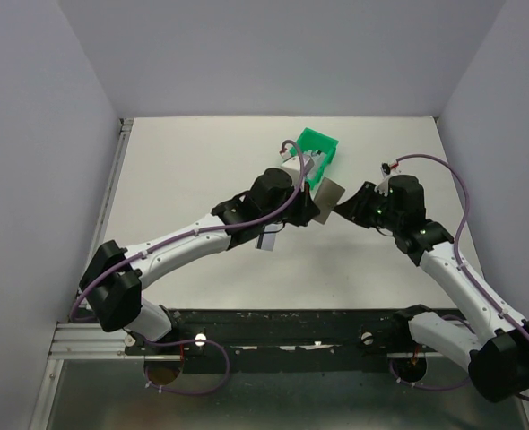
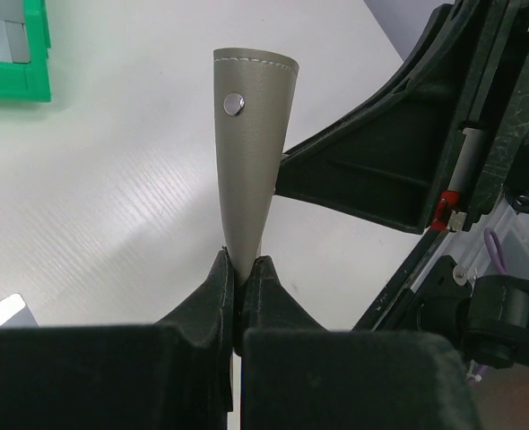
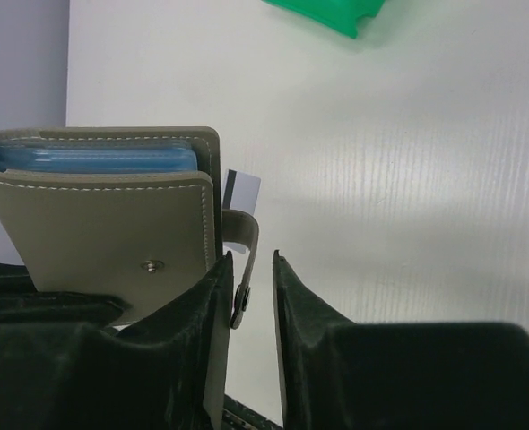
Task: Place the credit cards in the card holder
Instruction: Open the card holder at the center of the board.
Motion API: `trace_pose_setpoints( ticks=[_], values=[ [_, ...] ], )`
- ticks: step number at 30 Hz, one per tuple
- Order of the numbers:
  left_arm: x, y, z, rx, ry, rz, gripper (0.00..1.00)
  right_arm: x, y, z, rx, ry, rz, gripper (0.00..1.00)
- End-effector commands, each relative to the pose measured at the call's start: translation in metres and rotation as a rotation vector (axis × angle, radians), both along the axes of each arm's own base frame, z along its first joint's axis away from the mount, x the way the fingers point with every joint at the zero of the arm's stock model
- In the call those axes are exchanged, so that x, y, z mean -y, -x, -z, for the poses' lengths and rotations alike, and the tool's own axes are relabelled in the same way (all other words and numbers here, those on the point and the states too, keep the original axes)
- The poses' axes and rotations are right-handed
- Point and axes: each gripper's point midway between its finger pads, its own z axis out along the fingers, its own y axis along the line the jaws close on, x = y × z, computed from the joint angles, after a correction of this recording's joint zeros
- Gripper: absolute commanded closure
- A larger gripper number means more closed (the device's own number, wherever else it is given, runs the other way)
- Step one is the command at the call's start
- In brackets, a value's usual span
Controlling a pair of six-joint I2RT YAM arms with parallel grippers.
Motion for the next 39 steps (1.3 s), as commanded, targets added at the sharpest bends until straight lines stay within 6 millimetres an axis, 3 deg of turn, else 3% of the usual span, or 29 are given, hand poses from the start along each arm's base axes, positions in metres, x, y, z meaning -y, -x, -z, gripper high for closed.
trace_pose_setpoints(
  ticks=[1, 3, 5, 7, 11, 14, 20, 28, 29, 36, 39],
  values=[
    [-0.001, 0.006, -0.02, 0.023, 0.071, 0.02, 1.0, 0.004, -0.002, 0.003, 0.003, 0.015, 0.019, 0.72],
    [-0.002, 0.006, -0.018, 0.018, 0.077, 0.019, 1.0, 0.005, -0.003, 0.002, 0.006, 0.019, 0.019, 0.82],
    [-0.005, 0.006, -0.014, 0.003, 0.076, 0.019, 1.0, 0.004, -0.003, 0.002, 0.01, 0.024, 0.016, 0.99],
    [-0.005, 0.003, -0.017, 0.002, 0.106, 0.016, 1.0, 0.005, -0.002, -0.003, 0.027, 0.027, 0.012, 1.0],
    [-0.011, -0.002, -0.01, -0.023, 0.114, -0.002, 0.82, 0.006, -0.002, -0.016, 0.083, 0.04, -0.005, 1.0],
    [-0.018, -0.008, -0.004, -0.037, 0.095, -0.029, 0.49, 0.004, 0.001, -0.025, 0.109, 0.043, -0.035, 1.0],
    [-0.037, -0.019, 0.01, -0.055, 0.03, -0.099, 0.23, -0.008, 0.011, -0.034, 0.118, 0.011, -0.127, 1.0],
    [-0.06, -0.029, 0.02, -0.079, 0.028, -0.176, 0.07, -0.016, 0.026, -0.021, 0.045, 0.003, -0.208, 1.0],
    [-0.061, -0.029, 0.019, -0.064, 0.016, -0.174, 0.01, -0.017, 0.028, -0.019, 0.032, -0.002, -0.22, 1.0],
    [-0.075, -0.027, 0.002, 0.042, -0.011, -0.15, 0.01, -0.035, 0.036, -0.017, -0.028, -0.121, -0.277, 1.0],
    [-0.084, -0.026, 0.005, 0.03, 0.034, -0.186, 0.01, -0.041, 0.037, -0.011, -0.052, -0.159, -0.291, 0.99]
  ],
)
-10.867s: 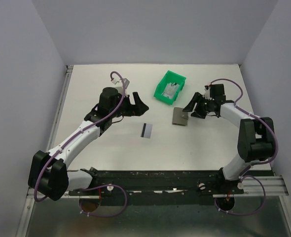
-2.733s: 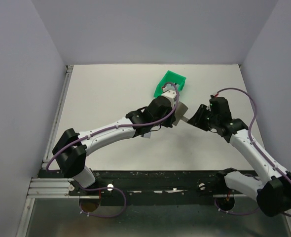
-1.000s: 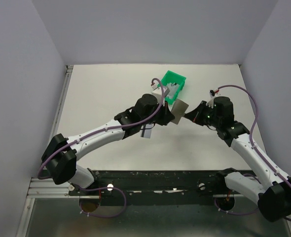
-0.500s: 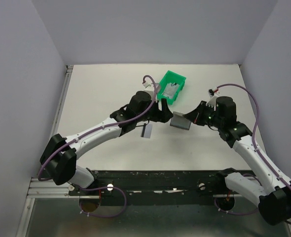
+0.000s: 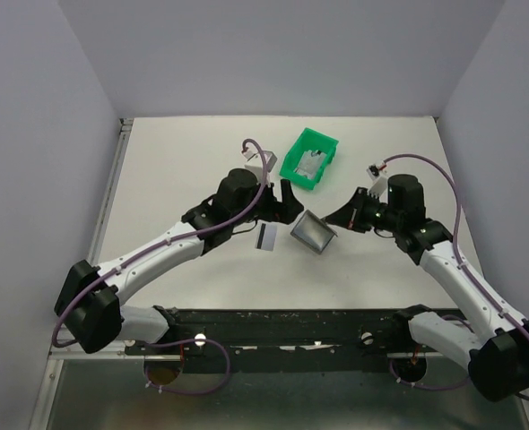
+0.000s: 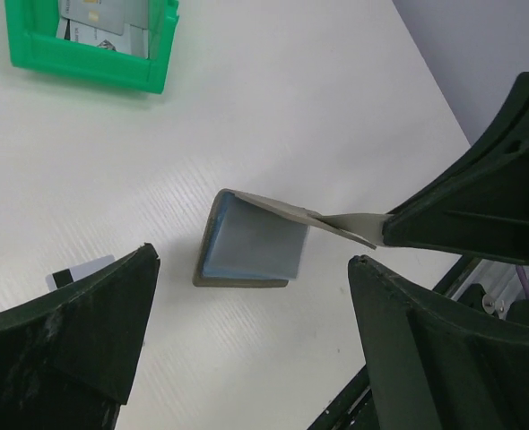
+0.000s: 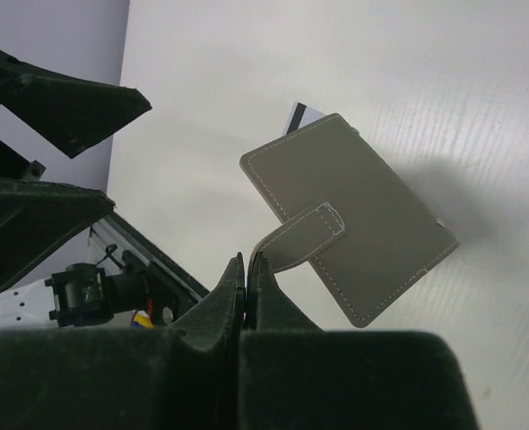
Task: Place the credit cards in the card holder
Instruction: Open the card holder at the center of the board.
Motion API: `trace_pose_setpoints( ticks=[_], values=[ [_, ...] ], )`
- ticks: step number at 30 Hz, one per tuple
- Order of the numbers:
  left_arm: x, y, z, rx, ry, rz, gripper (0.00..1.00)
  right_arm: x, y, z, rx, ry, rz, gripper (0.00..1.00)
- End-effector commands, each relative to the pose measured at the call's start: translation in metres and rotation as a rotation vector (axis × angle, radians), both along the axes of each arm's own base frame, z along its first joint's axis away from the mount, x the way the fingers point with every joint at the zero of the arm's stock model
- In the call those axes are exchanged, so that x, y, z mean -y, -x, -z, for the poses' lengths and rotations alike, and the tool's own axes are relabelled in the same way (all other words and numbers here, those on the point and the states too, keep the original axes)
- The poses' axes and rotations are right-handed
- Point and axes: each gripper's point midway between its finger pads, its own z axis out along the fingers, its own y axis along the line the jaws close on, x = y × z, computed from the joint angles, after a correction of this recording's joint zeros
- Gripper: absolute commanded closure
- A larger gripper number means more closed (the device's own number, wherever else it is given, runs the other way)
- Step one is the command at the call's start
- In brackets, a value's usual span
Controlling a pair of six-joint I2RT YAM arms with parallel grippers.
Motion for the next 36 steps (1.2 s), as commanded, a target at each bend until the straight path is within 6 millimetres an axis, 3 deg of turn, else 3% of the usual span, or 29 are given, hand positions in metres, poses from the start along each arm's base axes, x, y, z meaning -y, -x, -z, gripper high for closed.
trace_pose_setpoints(
  ticks=[1, 6, 8, 13, 22, 27, 36],
  values=[
    [-0.018, 0.001, -0.002, 0.011, 0.039, -0.029, 0.01, -0.015, 0.006, 0.0, -0.042, -0.092, -0.06, 1.0],
    [-0.023, 0.01, 0.014, -0.052, 0.051, -0.028, 0.01, -0.02, 0.006, -0.014, -0.011, -0.141, -0.079, 0.99],
    [-0.024, 0.01, 0.012, -0.032, 0.097, -0.041, 0.01, -0.019, 0.005, -0.023, 0.005, -0.144, -0.07, 1.0],
    [-0.031, 0.013, 0.014, -0.012, 0.141, -0.063, 0.01, -0.022, 0.01, -0.057, 0.014, -0.164, -0.097, 1.0],
    [-0.026, 0.019, -0.023, 0.016, 0.375, 0.001, 0.02, -0.023, 0.021, -0.133, 0.116, -0.216, -0.127, 1.0],
    [-0.021, 0.025, -0.05, 0.012, 0.576, 0.08, 0.09, -0.027, 0.032, -0.153, 0.12, -0.265, -0.165, 1.0],
    [-0.013, 0.034, -0.066, -0.015, 0.762, 0.186, 0.19, -0.033, 0.054, -0.19, 0.163, -0.368, -0.253, 1.0]
  ],
)
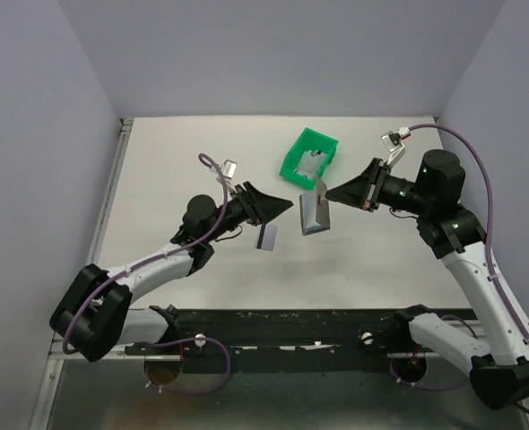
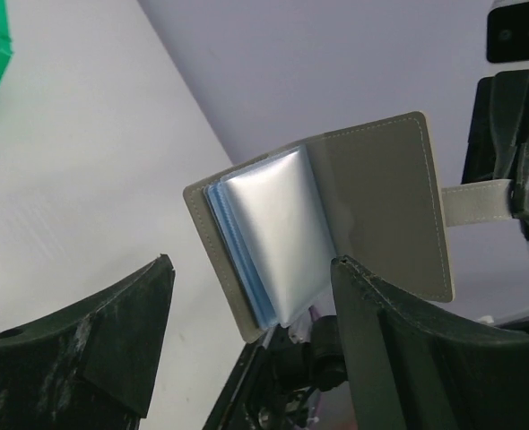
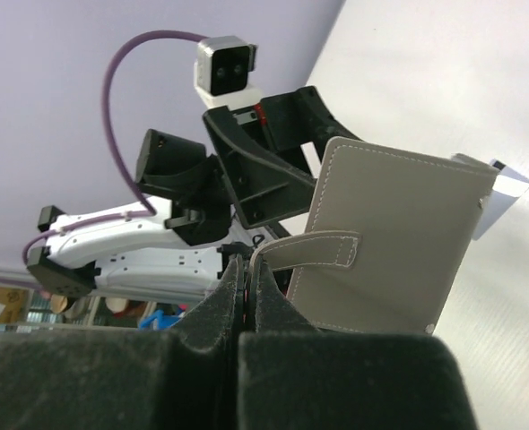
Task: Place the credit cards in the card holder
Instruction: Open the card holder at the center of the board.
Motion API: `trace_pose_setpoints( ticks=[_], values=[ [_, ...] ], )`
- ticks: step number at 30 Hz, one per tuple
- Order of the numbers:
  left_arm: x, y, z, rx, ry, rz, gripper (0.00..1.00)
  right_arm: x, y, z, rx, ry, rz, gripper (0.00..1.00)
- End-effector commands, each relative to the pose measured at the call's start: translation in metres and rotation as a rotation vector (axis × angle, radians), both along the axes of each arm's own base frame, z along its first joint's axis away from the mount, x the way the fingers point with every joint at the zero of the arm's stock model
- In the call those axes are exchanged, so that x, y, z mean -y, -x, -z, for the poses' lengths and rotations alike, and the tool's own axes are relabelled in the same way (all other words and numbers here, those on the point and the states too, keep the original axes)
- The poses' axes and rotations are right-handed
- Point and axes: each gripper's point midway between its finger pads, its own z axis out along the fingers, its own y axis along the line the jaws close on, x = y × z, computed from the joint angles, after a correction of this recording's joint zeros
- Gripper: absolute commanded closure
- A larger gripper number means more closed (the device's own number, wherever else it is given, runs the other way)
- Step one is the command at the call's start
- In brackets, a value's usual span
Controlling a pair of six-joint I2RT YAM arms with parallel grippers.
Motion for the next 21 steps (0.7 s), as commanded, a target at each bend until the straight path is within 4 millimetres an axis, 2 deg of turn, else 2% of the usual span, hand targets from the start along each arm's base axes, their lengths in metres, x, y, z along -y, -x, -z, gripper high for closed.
trace_pose_setpoints(
  ticks=[1, 8, 21],
  values=[
    [0.005, 0.015, -0.032, 0.053, 0.162, 0.1, 0.2, -0.004, 0.025, -0.04, 0.057, -0.084, -0.088, 1.0],
    [0.007, 0.018, -0.033, 0.029, 0.251, 0.136, 0.23, -0.006, 0.035, -0.059, 0.088, -0.134, -0.128, 1.0],
    [0.011, 0.028, -0.052, 0.022, 0.448, 0.256, 0.36, -0.008, 0.04, -0.073, 0.106, -0.165, -0.156, 1.0]
  ],
)
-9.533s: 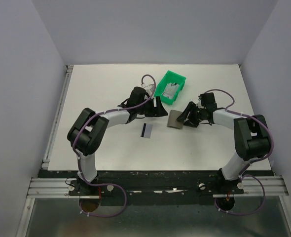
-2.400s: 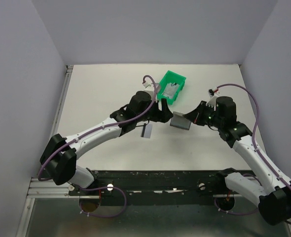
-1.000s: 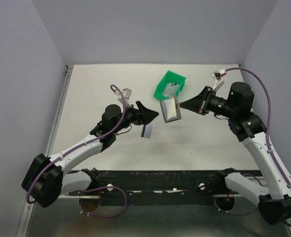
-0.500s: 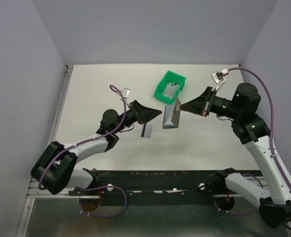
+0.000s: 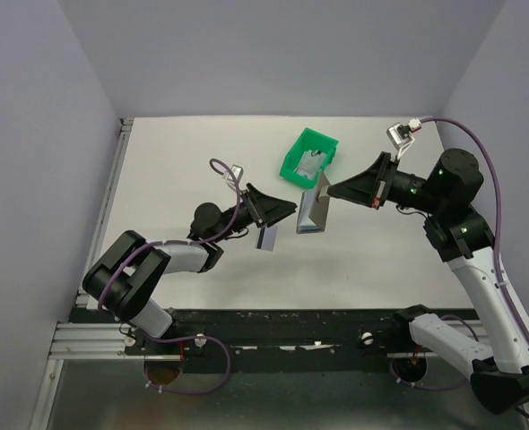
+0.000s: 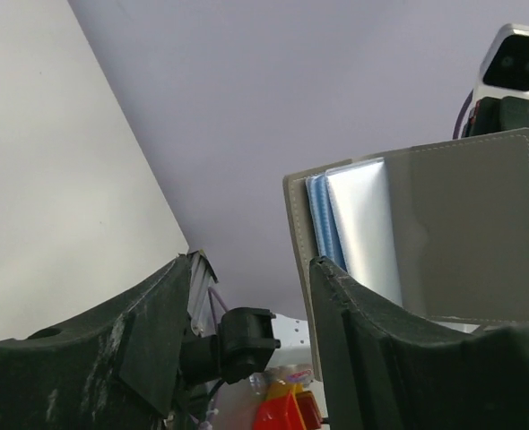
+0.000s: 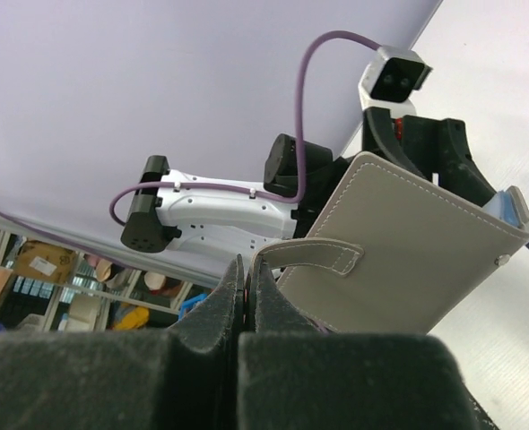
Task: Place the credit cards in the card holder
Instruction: Open the card holder at the center of the board.
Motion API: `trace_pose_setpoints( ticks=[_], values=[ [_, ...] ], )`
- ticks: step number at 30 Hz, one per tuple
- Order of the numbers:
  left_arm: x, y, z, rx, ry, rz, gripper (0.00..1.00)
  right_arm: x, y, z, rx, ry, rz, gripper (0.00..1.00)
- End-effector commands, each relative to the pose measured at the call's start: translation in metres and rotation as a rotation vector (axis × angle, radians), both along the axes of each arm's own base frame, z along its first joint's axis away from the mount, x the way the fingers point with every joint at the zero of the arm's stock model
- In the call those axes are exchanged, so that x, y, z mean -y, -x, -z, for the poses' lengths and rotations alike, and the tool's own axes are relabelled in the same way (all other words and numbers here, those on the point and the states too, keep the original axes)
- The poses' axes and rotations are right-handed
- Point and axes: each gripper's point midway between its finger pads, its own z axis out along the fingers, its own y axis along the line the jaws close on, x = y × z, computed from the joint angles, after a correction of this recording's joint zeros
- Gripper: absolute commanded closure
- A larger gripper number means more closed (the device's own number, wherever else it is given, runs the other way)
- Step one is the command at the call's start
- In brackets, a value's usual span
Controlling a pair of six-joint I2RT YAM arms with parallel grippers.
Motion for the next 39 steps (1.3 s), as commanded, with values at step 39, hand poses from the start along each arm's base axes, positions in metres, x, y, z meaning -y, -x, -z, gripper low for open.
trace_pose_setpoints(
  ticks=[39],
  values=[
    [0.001, 0.048, -0.101, 0.205, 0.301, 0.146, 0.51, -0.001, 0.014, -0.011, 0.045, -0.031, -0.05, 1.0]
  ],
)
